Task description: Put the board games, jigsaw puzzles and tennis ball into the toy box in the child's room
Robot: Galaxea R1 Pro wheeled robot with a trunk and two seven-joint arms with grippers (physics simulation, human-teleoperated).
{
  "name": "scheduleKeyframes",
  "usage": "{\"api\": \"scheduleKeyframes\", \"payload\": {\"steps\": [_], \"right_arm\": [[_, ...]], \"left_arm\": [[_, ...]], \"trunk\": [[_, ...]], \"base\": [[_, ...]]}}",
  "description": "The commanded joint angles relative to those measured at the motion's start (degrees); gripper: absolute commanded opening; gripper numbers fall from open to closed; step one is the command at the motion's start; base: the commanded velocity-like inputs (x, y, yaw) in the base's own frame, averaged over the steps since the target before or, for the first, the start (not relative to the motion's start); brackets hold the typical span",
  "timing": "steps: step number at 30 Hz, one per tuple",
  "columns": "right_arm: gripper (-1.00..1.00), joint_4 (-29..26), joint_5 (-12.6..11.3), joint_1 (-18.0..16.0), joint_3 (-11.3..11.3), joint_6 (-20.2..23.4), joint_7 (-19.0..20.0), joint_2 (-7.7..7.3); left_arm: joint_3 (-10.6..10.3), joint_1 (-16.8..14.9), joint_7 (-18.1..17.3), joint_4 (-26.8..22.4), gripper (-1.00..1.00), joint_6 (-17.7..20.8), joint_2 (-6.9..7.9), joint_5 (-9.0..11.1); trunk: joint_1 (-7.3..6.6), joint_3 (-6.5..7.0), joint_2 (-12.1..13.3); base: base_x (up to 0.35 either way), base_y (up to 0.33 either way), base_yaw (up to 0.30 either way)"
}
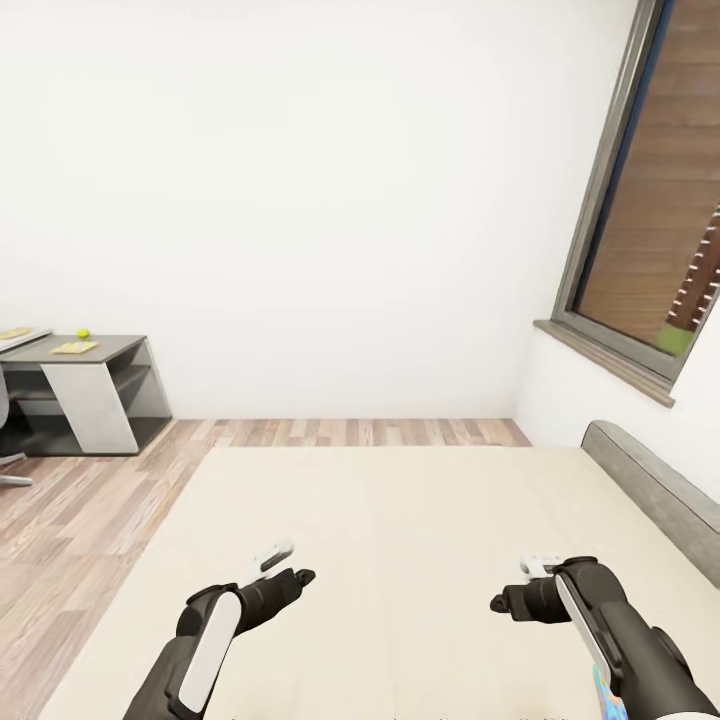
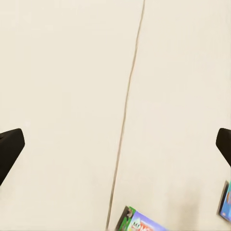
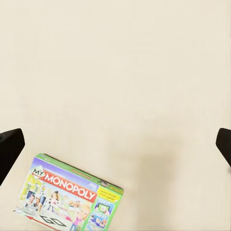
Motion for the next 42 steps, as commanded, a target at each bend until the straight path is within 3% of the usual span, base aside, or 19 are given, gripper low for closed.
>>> {"api": "scheduleKeyframes", "payload": {"steps": [1, 28, 36, 42], "right_arm": [[1.0, -0.1, 0.1, 0.0, 0.0, 0.2, 0.2, -0.01], [1.0, 0.1, 0.1, 0.0, 0.1, 0.2, 0.3, 0.03], [1.0, 0.6, 0.2, 0.8, 0.1, 0.2, 3.7, 0.0], [1.0, 0.6, 0.3, 1.5, 0.0, -0.2, 5.9, 0.03]], "left_arm": [[0.1, 0.0, 0.5, -0.1, 1.0, 0.3, -0.04, 0.6], [0.0, 0.0, 0.5, -0.1, 1.0, 0.3, 0.0, 0.6], [0.0, 0.0, 0.6, -0.1, 1.0, 0.3, 0.0, 0.5], [-0.1, 0.0, 0.6, -0.1, 1.0, 0.2, 0.06, 0.6]], "trunk": [[-0.22, 0.01, 0.4], [-6.15, 2.68, 11.2], [-7.91, 3.99, 14.4], [-7.91, 3.96, 14.4]], "base": [[0.0, 0.0, 0.0], [0.0, 0.0, 0.0], [0.0, 0.0, 0.0], [0.0, 0.0, 0.0]]}}
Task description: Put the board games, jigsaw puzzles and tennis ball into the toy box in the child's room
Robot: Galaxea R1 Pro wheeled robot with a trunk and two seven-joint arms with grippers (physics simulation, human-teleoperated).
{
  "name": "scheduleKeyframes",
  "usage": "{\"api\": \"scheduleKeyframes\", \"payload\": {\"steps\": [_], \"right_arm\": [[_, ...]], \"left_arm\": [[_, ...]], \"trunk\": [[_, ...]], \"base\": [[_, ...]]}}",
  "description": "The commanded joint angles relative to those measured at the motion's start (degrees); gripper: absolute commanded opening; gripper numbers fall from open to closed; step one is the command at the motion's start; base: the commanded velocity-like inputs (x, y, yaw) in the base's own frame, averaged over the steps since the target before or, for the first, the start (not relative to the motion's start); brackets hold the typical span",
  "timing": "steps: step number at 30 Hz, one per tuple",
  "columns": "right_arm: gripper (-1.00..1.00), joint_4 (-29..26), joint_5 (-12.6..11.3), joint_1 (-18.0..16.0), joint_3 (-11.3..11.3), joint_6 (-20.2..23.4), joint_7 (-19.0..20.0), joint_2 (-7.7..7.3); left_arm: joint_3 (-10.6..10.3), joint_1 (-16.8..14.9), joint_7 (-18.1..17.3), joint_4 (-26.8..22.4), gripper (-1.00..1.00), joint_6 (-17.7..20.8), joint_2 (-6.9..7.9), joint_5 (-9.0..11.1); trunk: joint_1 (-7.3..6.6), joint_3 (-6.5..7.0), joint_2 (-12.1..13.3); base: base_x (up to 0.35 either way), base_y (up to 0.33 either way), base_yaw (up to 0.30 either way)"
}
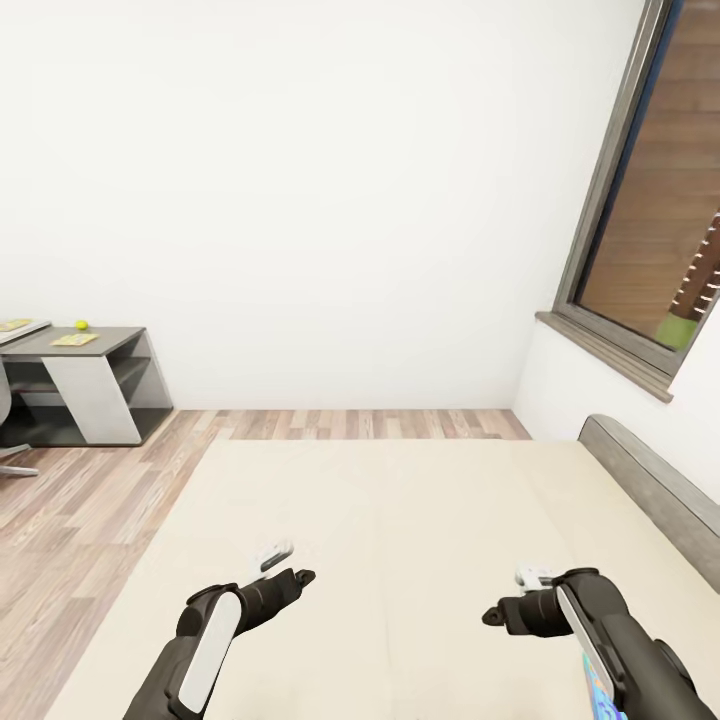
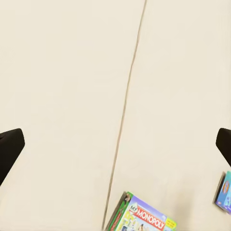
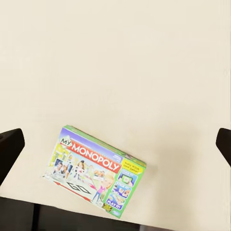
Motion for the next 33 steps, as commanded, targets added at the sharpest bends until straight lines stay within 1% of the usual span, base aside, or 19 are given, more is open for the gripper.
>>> {"api": "scheduleKeyframes", "payload": {"steps": [1, 10, 16, 22, 33], "right_arm": [[1.0, -0.1, 0.1, 0.0, 0.0, 0.2, 0.2, -0.01], [1.0, -1.8, 0.1, 0.3, -0.1, 0.3, 1.0, 0.01], [1.0, -3.9, 0.1, 0.4, -0.2, 0.7, 1.2, -0.04], [1.0, -4.8, 0.1, 0.5, -0.2, 0.7, 1.3, -0.06], [1.0, -5.1, 0.2, 0.4, -0.3, 0.7, 1.3, -0.07]], "left_arm": [[0.1, 0.0, 0.4, -0.1, 1.0, 0.3, -0.05, 0.6], [0.1, 0.0, 0.4, -0.1, 1.0, 0.3, 0.0, 0.6], [0.0, 0.0, 0.4, -0.1, 1.0, 0.3, 0.04, 0.6], [0.0, 0.0, 0.3, -0.1, 1.0, 0.3, 0.06, 0.6], [0.0, -0.1, 0.3, 0.0, 1.0, 0.3, 0.06, 0.6]], "trunk": [[0.02, -0.1, -0.1], [0.02, -0.11, -0.1], [-1.3, 0.97, 2.3], [-2.62, 2.01, 4.7], [-5.03, 3.31, 9.1]], "base": [[0.0, 0.0, 0.0], [0.0, 0.0, 0.0], [0.0, 0.0, 0.0], [0.0, 0.0, 0.0], [0.0, 0.0, 0.0]]}}
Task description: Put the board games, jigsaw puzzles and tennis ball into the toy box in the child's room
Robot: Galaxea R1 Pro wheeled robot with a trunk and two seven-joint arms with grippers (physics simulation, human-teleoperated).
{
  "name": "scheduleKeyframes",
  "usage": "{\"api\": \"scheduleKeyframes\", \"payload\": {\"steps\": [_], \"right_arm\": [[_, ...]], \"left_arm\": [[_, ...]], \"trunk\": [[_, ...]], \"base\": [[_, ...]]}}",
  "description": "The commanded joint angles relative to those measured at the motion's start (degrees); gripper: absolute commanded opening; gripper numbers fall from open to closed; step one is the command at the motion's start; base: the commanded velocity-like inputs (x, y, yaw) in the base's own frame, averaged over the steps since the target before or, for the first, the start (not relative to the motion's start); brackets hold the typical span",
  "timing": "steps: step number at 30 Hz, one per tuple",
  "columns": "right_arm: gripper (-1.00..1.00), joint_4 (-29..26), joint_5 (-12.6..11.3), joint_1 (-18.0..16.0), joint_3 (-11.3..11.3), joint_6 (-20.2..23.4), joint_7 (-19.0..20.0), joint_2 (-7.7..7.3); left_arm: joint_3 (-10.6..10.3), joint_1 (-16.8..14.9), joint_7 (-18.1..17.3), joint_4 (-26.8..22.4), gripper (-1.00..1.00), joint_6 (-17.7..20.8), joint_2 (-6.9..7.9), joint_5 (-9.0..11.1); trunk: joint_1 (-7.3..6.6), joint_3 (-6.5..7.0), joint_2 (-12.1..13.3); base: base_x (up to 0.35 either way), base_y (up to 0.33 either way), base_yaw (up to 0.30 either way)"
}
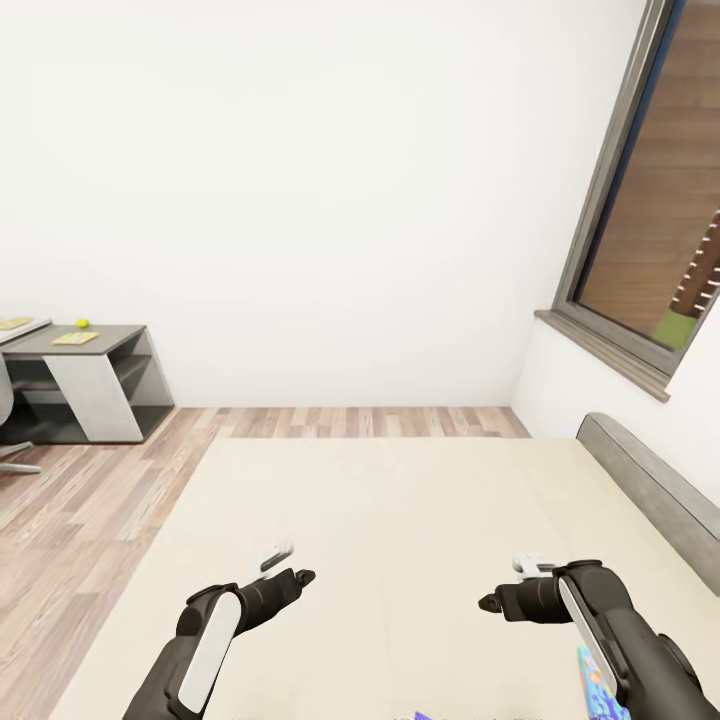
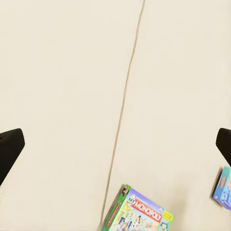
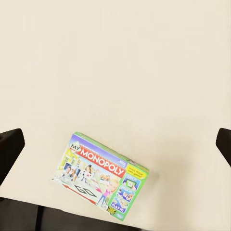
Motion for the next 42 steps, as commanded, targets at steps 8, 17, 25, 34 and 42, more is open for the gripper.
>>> {"api": "scheduleKeyframes", "payload": {"steps": [8, 17, 25, 34, 42], "right_arm": [[1.0, 0.2, 0.2, -0.1, -0.1, 0.3, 0.2, 0.01], [1.0, 0.4, 0.3, -0.1, -0.1, 0.3, 0.2, 0.07], [1.0, 0.5, 0.3, -0.1, -0.1, 0.3, 0.2, 0.08], [1.0, 0.5, 0.4, -0.1, -0.1, 0.3, 0.1, 0.08], [1.0, 0.5, 0.4, -0.1, -0.1, 0.3, 0.1, 0.08]], "left_arm": [[0.1, 0.0, 0.4, -0.1, 1.0, 0.3, -0.05, 0.6], [0.2, 0.0, 0.4, -0.1, 1.0, 0.3, -0.05, 0.6], [0.3, 0.0, 0.4, -0.1, 1.0, 0.3, -0.01, 0.6], [0.4, 0.0, 0.4, -0.1, 1.0, 0.3, 0.06, 0.7], [0.4, 0.0, 0.4, -0.2, 1.0, 0.3, 0.1, 0.7]], "trunk": [[-1.74, 0.63, 3.1], [-3.71, 1.41, 6.7], [-4.15, 1.03, 7.5], [-4.15, 0.19, 7.5], [-4.15, -0.56, 7.5]], "base": [[0.0, 0.0, 0.0], [0.0, 0.0, 0.0], [0.0, 0.0, 0.0], [0.0, 0.0, 0.0], [0.0, 0.0, 0.0]]}}
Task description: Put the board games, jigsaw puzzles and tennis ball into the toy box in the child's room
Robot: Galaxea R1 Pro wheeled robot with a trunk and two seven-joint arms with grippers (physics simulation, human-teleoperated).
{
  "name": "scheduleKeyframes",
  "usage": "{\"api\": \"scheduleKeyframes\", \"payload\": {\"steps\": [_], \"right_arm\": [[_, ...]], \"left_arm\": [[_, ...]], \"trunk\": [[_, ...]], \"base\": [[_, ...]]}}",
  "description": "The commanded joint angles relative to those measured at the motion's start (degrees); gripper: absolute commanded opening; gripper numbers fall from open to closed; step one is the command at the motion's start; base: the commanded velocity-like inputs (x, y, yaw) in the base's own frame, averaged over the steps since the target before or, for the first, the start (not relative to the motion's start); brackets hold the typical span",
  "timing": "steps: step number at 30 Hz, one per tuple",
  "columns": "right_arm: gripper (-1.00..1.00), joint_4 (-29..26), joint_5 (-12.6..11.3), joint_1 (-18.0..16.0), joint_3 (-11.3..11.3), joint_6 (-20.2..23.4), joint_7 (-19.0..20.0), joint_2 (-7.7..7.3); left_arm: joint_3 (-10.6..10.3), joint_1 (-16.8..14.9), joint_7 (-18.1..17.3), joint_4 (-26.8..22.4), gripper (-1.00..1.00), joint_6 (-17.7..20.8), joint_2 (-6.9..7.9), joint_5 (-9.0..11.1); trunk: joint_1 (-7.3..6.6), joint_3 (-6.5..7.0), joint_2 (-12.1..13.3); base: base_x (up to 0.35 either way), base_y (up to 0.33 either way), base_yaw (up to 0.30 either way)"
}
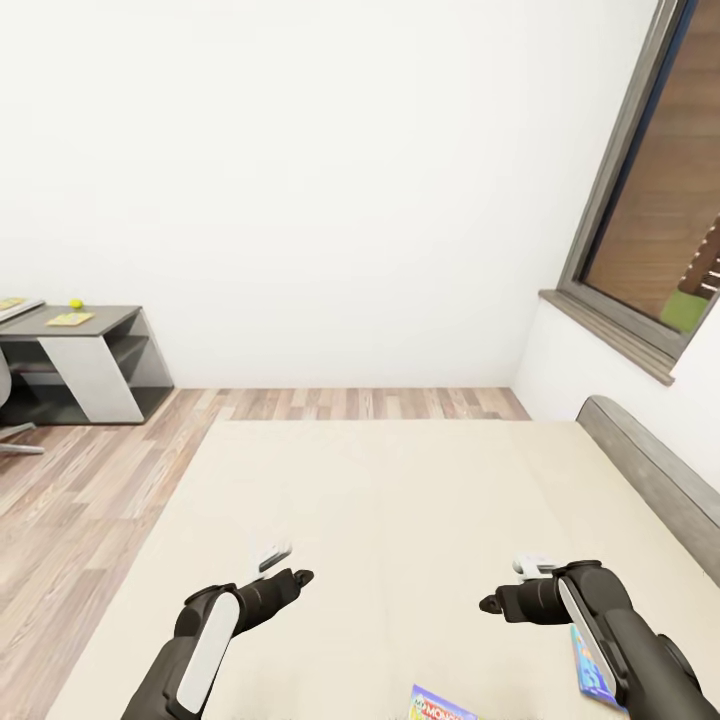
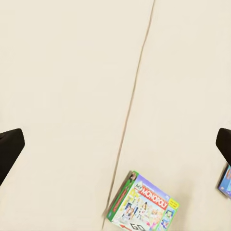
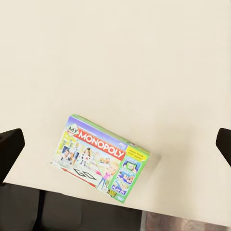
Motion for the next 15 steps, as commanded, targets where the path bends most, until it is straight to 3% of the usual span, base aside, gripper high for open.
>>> {"api": "scheduleKeyframes", "payload": {"steps": [1, 15], "right_arm": [[1.0, -0.1, 0.1, 0.0, 0.0, 0.2, 0.2, -0.01], [1.0, -0.1, 0.2, 0.0, 0.2, 0.2, 0.2, 0.0]], "left_arm": [[0.1, 0.0, 0.4, -0.1, 1.0, 0.3, -0.05, 0.6], [0.2, 0.0, 0.2, -0.1, 1.0, 0.2, 0.03, 0.6]], "trunk": [[0.03, -0.22, -0.1], [0.03, -1.53, -0.1]], "base": [[0.0, 0.0, 0.0], [0.0, 0.0, 0.0]]}}
